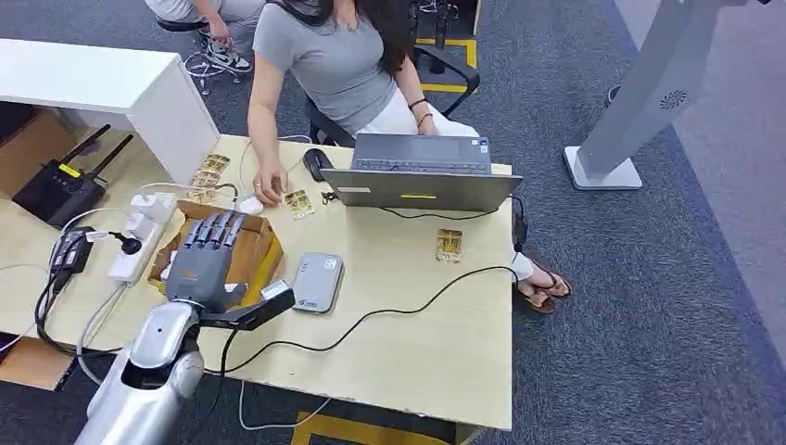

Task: Pass the card to the sensor for recognition and then transmit it.

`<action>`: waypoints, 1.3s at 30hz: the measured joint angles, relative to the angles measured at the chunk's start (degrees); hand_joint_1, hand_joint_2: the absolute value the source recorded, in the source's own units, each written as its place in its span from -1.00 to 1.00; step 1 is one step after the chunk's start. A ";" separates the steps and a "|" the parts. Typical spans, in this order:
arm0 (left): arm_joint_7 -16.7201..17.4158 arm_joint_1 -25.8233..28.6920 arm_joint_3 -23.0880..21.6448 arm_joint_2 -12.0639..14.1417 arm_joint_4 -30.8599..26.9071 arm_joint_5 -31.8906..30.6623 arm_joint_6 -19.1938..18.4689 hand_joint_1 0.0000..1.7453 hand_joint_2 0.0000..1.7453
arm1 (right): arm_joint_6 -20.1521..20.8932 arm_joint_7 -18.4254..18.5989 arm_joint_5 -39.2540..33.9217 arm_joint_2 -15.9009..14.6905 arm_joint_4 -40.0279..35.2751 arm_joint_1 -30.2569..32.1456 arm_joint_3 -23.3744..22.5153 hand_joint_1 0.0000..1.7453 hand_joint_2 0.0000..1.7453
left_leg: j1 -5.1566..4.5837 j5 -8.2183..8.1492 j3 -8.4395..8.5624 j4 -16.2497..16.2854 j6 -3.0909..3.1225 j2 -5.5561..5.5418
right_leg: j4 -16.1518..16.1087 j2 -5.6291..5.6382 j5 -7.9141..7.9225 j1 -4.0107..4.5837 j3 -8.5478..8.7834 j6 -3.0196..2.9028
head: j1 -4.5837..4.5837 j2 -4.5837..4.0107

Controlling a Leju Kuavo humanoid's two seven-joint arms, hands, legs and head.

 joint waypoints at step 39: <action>1.71 10.46 -2.82 2.78 -7.43 3.65 -3.87 -1.00 1.00 | 1.18 -1.11 3.26 0.00 0.00 0.21 -2.47 -1.00 -1.00 | 0.01 0.00 -0.01 -0.01 0.00 -0.02 | 0.01 -0.02 -0.01 0.01 0.02 0.01 | -0.02 -0.02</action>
